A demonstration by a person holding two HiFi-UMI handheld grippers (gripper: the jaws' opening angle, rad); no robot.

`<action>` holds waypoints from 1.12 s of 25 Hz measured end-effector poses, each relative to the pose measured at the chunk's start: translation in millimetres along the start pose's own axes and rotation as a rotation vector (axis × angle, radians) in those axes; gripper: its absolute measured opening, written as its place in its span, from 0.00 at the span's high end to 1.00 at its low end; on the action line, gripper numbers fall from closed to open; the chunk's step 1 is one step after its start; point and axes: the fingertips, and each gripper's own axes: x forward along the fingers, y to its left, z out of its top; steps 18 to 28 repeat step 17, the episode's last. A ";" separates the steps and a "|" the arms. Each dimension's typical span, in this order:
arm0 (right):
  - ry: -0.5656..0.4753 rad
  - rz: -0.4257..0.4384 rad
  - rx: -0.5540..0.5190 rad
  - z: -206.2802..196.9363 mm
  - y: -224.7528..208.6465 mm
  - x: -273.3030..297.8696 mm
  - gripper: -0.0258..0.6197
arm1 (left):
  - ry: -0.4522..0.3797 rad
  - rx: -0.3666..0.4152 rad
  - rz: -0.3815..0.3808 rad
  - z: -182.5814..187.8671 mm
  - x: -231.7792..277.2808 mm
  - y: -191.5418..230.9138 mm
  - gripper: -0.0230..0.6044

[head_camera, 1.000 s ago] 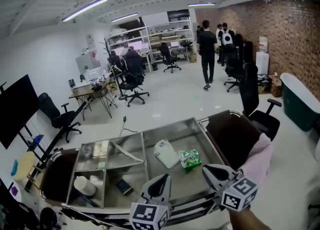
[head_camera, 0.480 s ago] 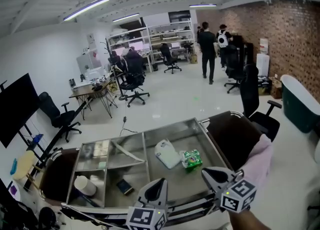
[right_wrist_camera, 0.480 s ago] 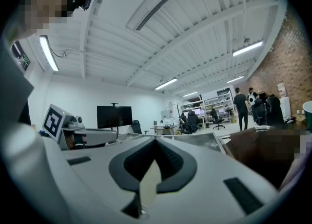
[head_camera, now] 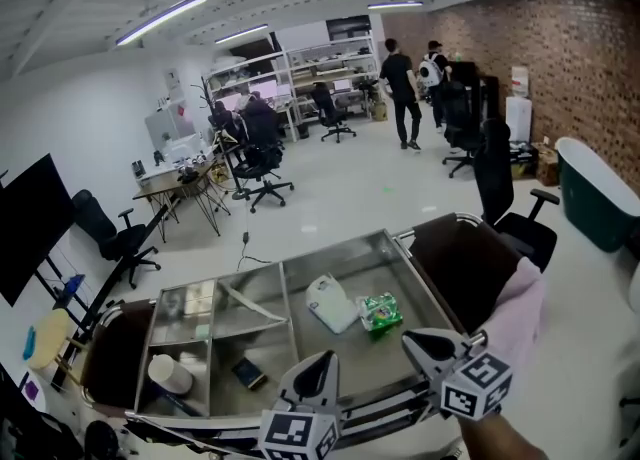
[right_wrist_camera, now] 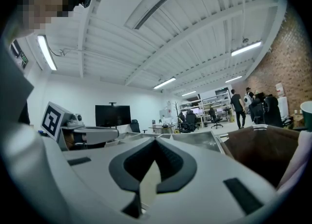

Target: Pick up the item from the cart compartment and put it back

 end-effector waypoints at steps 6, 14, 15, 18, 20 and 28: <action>0.005 0.002 0.005 -0.2 2.4 4.4 0.94 | 0.015 0.001 -0.013 -2.3 2.9 -0.1 0.96; 0.004 0.010 0.005 0.7 2.0 8.9 0.94 | 0.020 0.006 -0.015 -2.8 4.6 0.9 0.96; 0.005 0.012 0.005 0.8 2.5 9.5 0.94 | 0.020 0.005 -0.013 -2.7 4.2 1.7 0.96; 0.007 0.015 0.003 1.1 3.7 10.6 0.94 | 0.020 0.005 -0.011 -2.5 3.6 3.5 0.96; 0.007 0.015 0.003 1.1 3.7 10.6 0.94 | 0.020 0.005 -0.011 -2.5 3.6 3.5 0.96; 0.007 0.015 0.003 1.1 3.7 10.6 0.94 | 0.020 0.005 -0.011 -2.5 3.6 3.5 0.96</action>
